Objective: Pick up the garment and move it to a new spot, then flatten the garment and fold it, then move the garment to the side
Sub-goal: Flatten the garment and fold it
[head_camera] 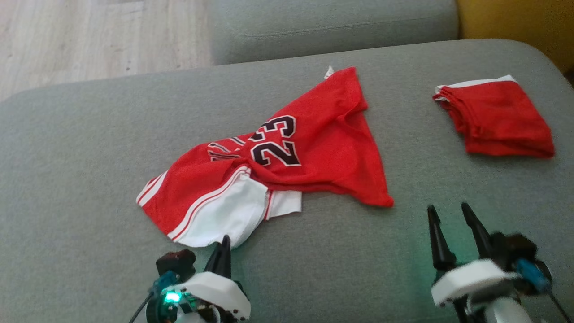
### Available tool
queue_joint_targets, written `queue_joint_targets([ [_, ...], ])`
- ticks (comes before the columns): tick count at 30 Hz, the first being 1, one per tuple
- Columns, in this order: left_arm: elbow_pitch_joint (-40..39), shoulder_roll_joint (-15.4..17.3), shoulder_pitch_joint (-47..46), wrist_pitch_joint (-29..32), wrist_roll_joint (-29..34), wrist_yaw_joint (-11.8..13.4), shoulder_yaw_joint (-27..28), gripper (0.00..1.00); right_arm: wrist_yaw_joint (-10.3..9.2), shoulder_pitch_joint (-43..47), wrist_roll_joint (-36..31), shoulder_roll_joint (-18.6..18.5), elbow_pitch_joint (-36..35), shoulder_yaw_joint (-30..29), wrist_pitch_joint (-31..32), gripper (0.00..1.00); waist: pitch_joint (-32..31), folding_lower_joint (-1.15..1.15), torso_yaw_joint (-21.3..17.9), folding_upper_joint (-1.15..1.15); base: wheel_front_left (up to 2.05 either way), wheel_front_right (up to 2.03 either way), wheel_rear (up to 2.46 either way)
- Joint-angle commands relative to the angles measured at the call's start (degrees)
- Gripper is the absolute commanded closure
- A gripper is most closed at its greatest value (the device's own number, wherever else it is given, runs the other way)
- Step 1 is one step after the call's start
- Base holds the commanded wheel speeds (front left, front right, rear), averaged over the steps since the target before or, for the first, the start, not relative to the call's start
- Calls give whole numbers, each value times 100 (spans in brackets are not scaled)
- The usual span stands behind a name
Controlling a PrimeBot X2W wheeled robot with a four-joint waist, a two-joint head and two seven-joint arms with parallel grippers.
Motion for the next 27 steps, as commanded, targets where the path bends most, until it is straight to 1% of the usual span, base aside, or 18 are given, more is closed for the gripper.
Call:
queue_joint_targets([
  [1, -156, 9, -299, -121, 48, 33, 195, 100, 37, -441, -41, -41, -93, 186, 17, 0, 41, -1, 86, 0, 0, 0, 0],
  [5, -327, 54, -321, -280, 114, 80, 210, 100, 37, -888, -105, -41, 442, 262, 187, 0, 107, -1, 278, 0, 0, 0, 0],
  [6, -457, 106, -304, -330, 144, 109, 225, 100, 37, -1116, -117, -41, 786, 261, 284, 0, 150, -1, 391, 0, 0, 0, 0],
  [12, -937, 248, -203, -387, 185, 228, 280, 100, 37, -1678, -281, -41, 1916, 128, 459, 0, 270, -1, 730, 0, 0, 0, 0],
  [19, -1379, 383, -41, -350, 165, 372, 334, 100, 37, -2056, -323, -41, 2740, 328, 532, 0, 329, -1, 859, 0, 0, 0, 0],
  [20, -1421, 404, -23, -341, 161, 387, 342, 100, 37, -2092, -305, -41, 2820, 376, 555, 6, 327, -1, 859, 0, 0, 0, 0],
  [21, -1464, 424, -7, -333, 158, 404, 350, 100, 37, -2124, -280, -41, 2890, 435, 576, 29, 322, -1, 856, 0, 0, 0, 0],
  [23, -1556, 466, 28, -324, 157, 439, 366, 100, 37, -2176, -219, -41, 2978, 549, 552, 65, 281, -1, 833, 0, 0, 0, 0],
  [24, -1604, 489, 45, -318, 161, 452, 368, 100, 37, -2197, -221, -41, 3000, 569, 502, 79, 251, -1, 819, 0, 0, 0, 0],
  [25, -1656, 516, 60, -311, 171, 461, 365, 100, 37, -2213, -185, -41, 3006, 570, 429, 100, 216, -1, 803, 0, 0, 0, 0],
  [27, -1770, 584, 88, -303, 210, 483, 352, 100, 37, -2229, -116, -41, 3008, 577, 281, 100, 112, -1, 768, 0, 0, 0, 0],
])
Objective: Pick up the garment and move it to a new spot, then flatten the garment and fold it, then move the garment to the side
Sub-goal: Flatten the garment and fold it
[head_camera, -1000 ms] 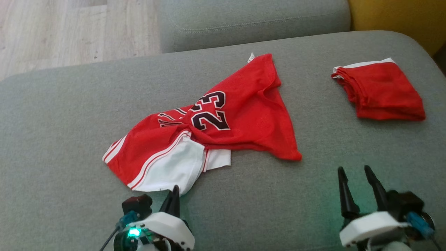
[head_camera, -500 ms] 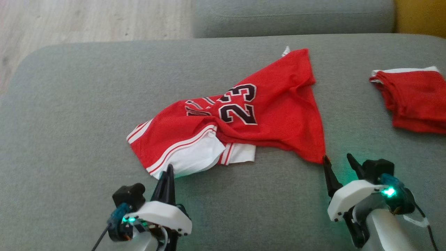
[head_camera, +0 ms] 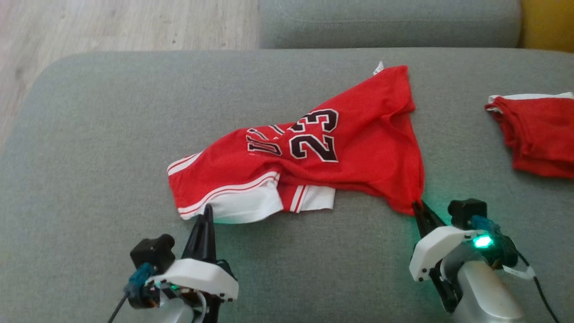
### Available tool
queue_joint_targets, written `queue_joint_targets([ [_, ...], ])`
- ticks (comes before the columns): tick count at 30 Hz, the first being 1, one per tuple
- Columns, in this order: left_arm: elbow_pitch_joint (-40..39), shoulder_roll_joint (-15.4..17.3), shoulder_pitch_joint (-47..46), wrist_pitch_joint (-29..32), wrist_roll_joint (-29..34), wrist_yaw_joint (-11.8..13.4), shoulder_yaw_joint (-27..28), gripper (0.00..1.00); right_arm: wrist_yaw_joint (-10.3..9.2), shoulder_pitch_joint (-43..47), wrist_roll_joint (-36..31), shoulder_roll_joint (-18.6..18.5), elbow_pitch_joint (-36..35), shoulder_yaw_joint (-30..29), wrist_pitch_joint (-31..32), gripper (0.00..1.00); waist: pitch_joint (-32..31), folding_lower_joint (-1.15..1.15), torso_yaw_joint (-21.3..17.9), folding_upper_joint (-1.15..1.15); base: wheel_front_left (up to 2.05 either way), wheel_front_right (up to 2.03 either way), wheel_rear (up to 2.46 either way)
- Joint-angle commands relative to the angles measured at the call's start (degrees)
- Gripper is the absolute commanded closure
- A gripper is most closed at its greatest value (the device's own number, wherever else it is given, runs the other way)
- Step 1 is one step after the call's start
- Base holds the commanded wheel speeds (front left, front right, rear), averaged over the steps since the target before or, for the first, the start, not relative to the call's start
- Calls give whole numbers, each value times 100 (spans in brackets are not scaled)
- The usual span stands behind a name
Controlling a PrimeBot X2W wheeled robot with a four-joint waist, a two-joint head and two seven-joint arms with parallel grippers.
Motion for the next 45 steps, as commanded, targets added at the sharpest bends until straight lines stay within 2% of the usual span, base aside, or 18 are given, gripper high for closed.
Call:
queue_joint_targets([
  [1, -271, 152, -122, -24, 110, 45, 193, 100, 37, -179, 75, -21, -150, 149, -200, 100, -139, 0, -54, 0, 0, 0, 0],
  [7, -815, 479, -181, -40, 273, 159, 301, 100, 37, -182, 366, -21, -453, 187, -607, 100, -455, 0, -158, 0, 0, 0, 0],
  [12, -1749, 1090, -484, 167, 538, 295, 522, 100, 37, -187, 566, -21, -1283, 52, -743, 100, -717, 0, -280, 0, 0, 0, 0],
  [16, -2672, 1661, -888, 496, 770, 376, 759, 100, 37, -108, 559, -21, -2434, -161, -590, 100, -889, 0, -388, 0, 0, 0, 0],
  [22, -4005, 2376, -1739, 1200, 1097, 438, 1065, 100, 37, 137, 341, -21, -4747, -568, 155, 100, -998, 0, -520, 0, 0, 0, 0],
  [27, -4542, 2725, -2620, 1811, 1222, 362, 1202, 100, 37, 277, 33, -21, -6516, -800, 884, 100, -923, 0, -598, 0, 0, 0, 0],
  [30, -4546, 2778, -3071, 2099, 1206, 249, 1145, 100, 37, 323, -49, -21, -7166, -873, 1253, 100, -803, 0, -637, 0, 0, 0, 0],
  [34, -4157, 2625, -3472, 2343, 963, 90, 1015, 100, 37, 327, -87, -21, -7348, -918, 1577, 100, -561, 0, -673, 0, 0, 0, 0],
  [38, -3519, 2363, -3829, 2471, 612, 6, 1007, 100, 37, 7, -191, -82, -6980, -784, 1633, 100, -76, 0, -731, 0, 0, 0, 0],
  [42, -2718, 2330, -4583, 2434, 738, -229, 940, 100, 37, -998, -212, -170, -6106, -627, 1519, 100, 584, 0, -824, 0, 0, 0, 0],
  [45, -1845, 2036, -5336, 2160, 737, -352, 973, 100, 37, -2093, -407, -320, -5085, -570, 1297, 100, 950, 0, -827, 0, 0, 0, 0],
])
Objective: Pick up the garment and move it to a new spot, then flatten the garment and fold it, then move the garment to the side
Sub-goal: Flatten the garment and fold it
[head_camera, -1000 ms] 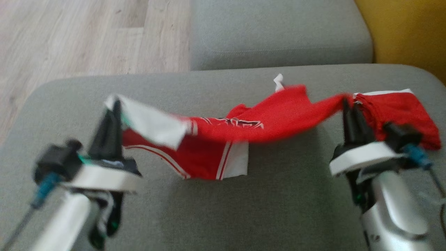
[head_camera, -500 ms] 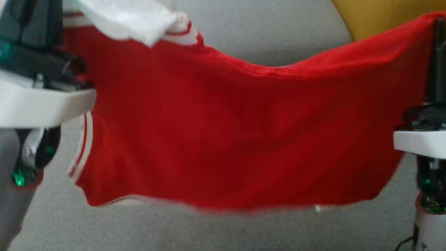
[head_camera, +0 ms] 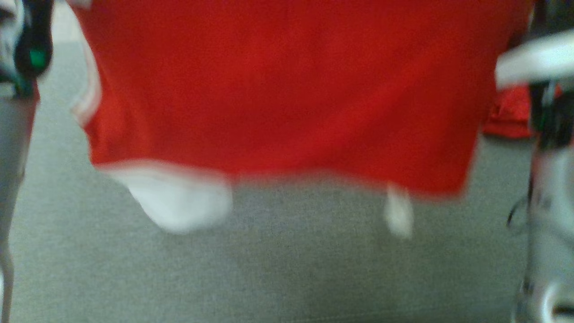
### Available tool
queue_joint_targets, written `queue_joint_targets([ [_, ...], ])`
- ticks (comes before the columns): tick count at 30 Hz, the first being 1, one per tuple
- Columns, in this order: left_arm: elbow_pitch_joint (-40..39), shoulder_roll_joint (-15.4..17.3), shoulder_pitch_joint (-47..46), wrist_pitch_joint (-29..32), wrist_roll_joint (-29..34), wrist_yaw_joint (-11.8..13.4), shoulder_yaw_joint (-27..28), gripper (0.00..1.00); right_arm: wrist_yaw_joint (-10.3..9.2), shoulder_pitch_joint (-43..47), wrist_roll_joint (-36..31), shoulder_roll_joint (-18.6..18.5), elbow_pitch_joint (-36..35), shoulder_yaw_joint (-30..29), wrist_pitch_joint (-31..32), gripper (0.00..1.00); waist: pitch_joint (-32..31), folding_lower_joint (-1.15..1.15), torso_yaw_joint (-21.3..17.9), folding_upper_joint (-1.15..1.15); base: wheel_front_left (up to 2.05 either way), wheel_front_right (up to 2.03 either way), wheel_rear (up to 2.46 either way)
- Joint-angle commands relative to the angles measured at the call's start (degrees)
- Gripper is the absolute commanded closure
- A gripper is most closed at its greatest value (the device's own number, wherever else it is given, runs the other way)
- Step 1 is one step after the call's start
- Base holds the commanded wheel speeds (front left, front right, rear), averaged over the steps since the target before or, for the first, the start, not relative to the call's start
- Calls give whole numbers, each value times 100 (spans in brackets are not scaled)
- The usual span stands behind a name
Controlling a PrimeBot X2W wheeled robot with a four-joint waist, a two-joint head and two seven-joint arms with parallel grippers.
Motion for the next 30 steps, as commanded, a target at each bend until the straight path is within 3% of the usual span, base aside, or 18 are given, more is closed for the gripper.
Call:
queue_joint_targets([
  [1, 304, 16, -758, -225, 78, -83, 226, 100, 37, -800, -149, -105, 313, 153, -154, 100, 581, -3, -26, 0, 0, 0, 0],
  [6, 1761, -453, -2026, -1138, 529, -272, 37, 100, 37, -2477, -641, -175, 2026, 70, -656, 100, 995, -3, 178, 0, 0, 0, 0],
  [12, 2954, -896, -2677, -1948, 756, -444, -166, 100, 37, -3367, -1220, -5, 3289, -378, -1066, 100, 1359, -3, 413, 0, 0, 0, 0],
  [17, 3726, -1241, -2617, -2401, 684, -656, -268, 100, 37, -3526, -1639, 124, 4238, -637, -1524, 100, 1782, -3, 564, 0, 0, 0, 0],
  [24, 3943, -1375, -1825, -2630, 583, -938, -315, 100, 37, -3170, -1824, 231, 5304, -977, -2093, 100, 2164, -3, 599, 0, 0, 0, 0],
  [30, 3085, -1134, -654, -2654, 358, -1060, 44, 100, 37, -2879, -1482, 249, 5610, -864, -2338, 100, 2149, -3, 485, 0, 0, 0, 0],
])
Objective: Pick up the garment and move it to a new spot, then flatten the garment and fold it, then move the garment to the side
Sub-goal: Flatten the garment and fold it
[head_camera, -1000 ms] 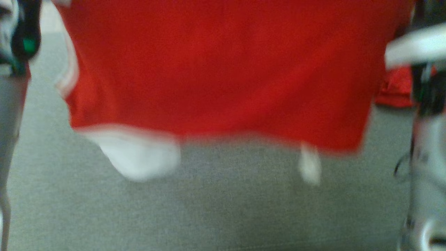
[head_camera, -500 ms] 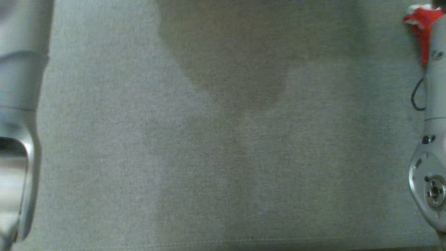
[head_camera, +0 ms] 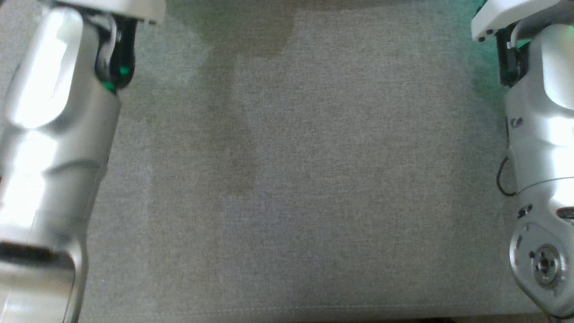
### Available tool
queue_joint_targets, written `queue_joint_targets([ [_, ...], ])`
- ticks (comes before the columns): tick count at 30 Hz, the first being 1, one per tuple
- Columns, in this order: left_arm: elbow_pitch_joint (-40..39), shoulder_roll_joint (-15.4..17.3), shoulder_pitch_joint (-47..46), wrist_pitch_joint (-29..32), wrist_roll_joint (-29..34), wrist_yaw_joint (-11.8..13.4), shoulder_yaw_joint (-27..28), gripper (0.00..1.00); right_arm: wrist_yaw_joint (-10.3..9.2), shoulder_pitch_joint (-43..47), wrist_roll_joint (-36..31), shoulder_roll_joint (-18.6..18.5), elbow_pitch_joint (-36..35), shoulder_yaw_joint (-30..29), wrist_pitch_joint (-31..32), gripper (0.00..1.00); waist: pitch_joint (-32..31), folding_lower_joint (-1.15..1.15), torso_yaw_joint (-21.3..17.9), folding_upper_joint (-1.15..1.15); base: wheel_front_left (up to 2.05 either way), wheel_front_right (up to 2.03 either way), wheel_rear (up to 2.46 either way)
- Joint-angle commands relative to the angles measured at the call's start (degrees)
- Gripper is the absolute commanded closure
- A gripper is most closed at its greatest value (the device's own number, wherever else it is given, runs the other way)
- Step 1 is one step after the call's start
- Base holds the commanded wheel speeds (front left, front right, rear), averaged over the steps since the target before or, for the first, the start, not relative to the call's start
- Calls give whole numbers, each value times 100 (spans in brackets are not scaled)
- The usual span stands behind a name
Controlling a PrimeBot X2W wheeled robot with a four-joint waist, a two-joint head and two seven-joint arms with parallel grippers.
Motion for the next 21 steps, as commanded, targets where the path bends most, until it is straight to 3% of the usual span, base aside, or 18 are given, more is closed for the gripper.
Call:
queue_joint_targets([
  [1, -462, 381, 195, -50, -64, -7, 285, 100, 37, -5, 231, 123, -186, 184, -81, 100, -66, 0, -43, 0, 0, 0, 0],
  [8, -1562, 706, 1916, -10, -255, 189, 442, 100, 37, 759, 1155, 125, -578, 579, -91, 100, -462, 0, -112, 0, 0, 0, 0],
  [21, -3367, 964, 5009, 263, -645, 975, 478, 100, 37, 3292, 1965, 125, -1971, 892, -44, 100, -1732, 0, -86, 0, 0, 0, 0],
])
